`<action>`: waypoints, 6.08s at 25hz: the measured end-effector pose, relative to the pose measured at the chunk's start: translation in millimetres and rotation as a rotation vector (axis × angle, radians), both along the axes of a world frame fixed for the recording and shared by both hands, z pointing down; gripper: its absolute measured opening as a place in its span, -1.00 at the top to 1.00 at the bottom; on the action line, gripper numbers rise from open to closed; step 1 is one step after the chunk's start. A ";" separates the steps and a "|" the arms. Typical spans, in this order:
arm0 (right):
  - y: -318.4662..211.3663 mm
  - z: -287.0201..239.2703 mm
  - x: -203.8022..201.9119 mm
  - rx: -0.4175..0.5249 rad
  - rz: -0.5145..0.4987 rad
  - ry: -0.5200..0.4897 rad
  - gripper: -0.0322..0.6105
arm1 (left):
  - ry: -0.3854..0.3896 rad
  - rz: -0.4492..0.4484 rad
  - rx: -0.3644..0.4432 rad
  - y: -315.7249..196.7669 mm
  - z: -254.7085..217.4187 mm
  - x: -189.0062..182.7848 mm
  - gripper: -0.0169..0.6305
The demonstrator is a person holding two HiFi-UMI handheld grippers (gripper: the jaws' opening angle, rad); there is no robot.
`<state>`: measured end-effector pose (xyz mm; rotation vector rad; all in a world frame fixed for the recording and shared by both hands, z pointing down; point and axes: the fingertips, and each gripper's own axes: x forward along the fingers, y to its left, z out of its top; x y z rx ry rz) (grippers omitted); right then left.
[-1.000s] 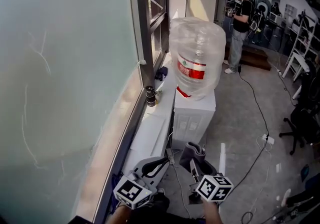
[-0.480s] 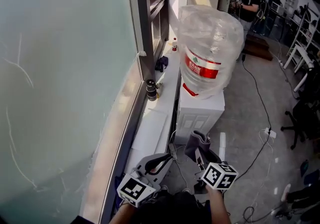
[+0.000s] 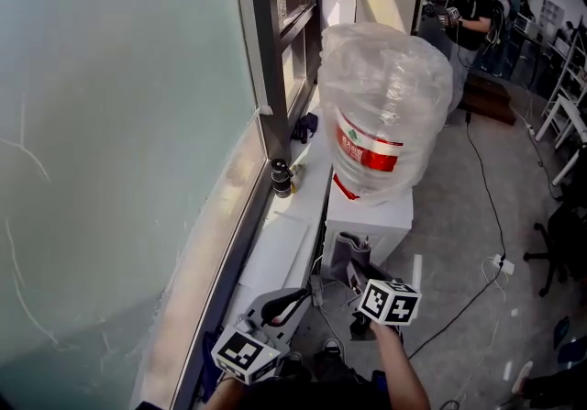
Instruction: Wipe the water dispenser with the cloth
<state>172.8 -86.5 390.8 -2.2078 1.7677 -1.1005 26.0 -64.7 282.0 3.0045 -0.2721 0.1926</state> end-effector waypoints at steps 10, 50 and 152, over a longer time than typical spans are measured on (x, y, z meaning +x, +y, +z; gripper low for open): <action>-84.8 46.7 56.4 -0.035 0.008 -0.194 0.59 | -0.057 -0.106 0.006 -24.2 6.8 24.5 0.84; 30.4 68.6 225.7 -0.190 0.165 -0.013 0.59 | -0.061 0.019 -0.017 -20.6 20.5 93.4 0.84; -64.4 166.1 146.9 -0.353 -0.435 0.846 0.59 | -0.066 -0.091 -0.065 -96.2 228.1 73.4 0.84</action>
